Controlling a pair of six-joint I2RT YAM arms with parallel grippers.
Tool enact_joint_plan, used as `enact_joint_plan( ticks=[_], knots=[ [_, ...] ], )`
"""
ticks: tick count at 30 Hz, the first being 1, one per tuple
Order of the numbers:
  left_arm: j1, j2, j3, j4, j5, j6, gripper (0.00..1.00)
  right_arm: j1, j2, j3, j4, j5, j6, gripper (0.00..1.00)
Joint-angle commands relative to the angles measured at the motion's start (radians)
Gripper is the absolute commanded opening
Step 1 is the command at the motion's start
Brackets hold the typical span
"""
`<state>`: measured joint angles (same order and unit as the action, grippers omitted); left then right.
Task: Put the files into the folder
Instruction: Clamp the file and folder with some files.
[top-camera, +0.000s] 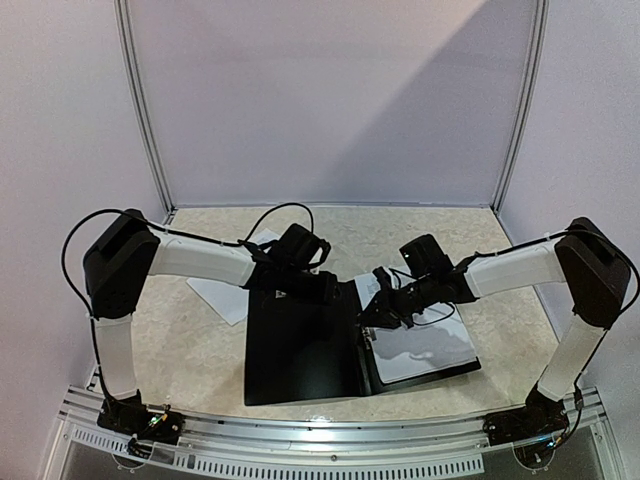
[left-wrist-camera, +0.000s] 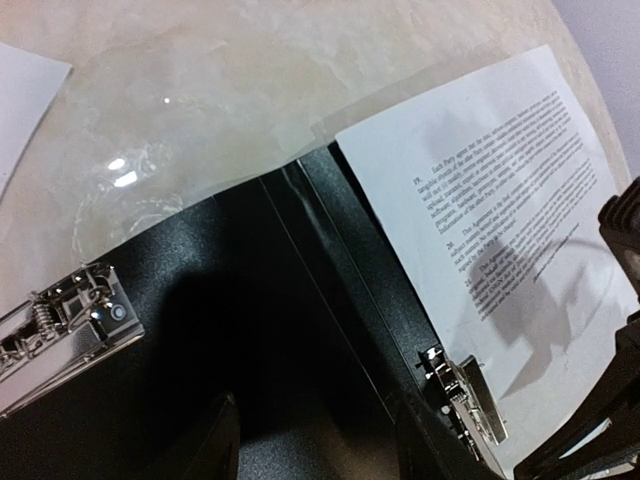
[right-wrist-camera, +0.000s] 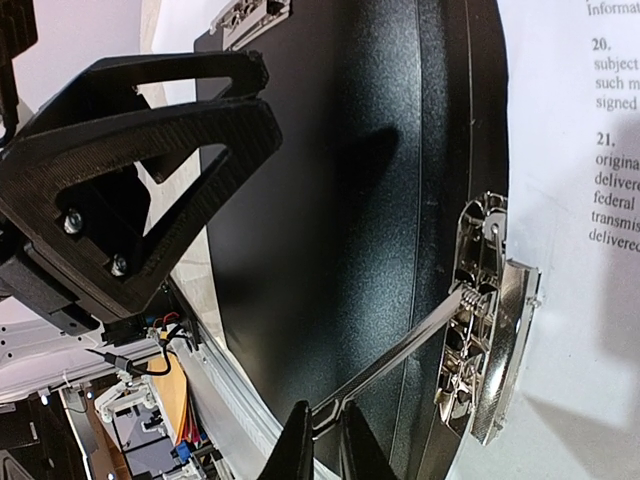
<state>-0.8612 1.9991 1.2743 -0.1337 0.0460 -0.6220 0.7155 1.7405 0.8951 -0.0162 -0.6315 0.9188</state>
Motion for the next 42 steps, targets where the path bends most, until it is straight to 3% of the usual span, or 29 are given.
enact_joint_plan(
  ticks=[1,6,20,33,42],
  knots=[
    [-0.016,0.032,0.017,0.003,0.016,-0.006,0.54,0.007,-0.01,-0.023,0.038,-0.024,0.018,0.1],
    [-0.018,0.042,0.017,0.009,0.027,-0.011,0.54,0.007,-0.009,-0.031,0.057,-0.036,0.03,0.13],
    [-0.024,0.052,0.029,0.017,0.052,-0.02,0.54,0.007,-0.014,-0.068,0.068,-0.036,0.035,0.05],
    [-0.065,0.112,0.091,0.039,0.106,-0.07,0.53,0.007,-0.039,-0.099,0.037,-0.005,0.011,0.04],
    [-0.074,0.149,0.112,0.058,0.129,-0.121,0.46,0.006,-0.036,-0.087,0.018,0.008,-0.007,0.04]
  ],
)
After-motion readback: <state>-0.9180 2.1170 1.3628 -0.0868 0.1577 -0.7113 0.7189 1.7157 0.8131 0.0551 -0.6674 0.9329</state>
